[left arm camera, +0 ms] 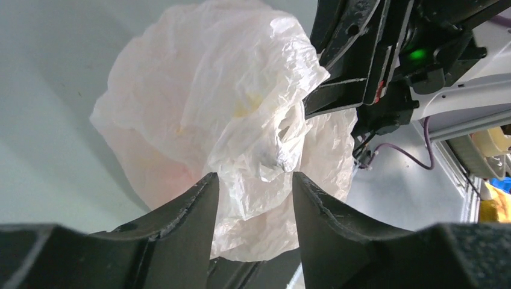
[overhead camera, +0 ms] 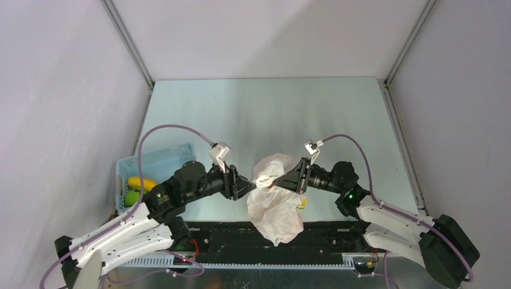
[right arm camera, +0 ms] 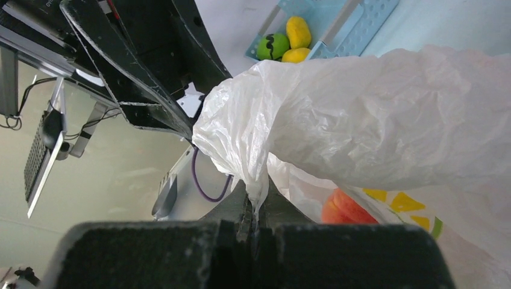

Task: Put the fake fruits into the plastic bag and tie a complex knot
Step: Tie the plastic bag at the center of the board.

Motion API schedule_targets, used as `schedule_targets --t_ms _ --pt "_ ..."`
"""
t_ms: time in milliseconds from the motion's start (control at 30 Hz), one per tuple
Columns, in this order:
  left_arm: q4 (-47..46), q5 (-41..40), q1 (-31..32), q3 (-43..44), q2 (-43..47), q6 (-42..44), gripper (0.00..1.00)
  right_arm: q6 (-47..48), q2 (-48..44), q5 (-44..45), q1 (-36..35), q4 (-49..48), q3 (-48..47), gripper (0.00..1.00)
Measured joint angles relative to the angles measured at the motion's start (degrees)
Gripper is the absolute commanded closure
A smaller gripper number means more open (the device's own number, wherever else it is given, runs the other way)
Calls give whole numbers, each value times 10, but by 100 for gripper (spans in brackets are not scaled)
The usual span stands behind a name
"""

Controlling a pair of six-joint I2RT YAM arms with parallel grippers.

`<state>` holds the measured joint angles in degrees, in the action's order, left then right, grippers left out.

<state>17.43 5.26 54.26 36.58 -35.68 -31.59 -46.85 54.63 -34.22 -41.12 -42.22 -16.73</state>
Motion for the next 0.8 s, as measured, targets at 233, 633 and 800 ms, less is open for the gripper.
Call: schedule_targets --t_ms 233,633,800 --pt "-10 16 0 -1 -19 -45 47 21 -8 16 -9 39 -4 100" --pt "-48 26 0 -3 -51 -86 58 43 -9 35 -28 65 -11 100" --pt "-38 31 0 -2 -58 -87 54 46 -9 39 -30 69 -11 100"
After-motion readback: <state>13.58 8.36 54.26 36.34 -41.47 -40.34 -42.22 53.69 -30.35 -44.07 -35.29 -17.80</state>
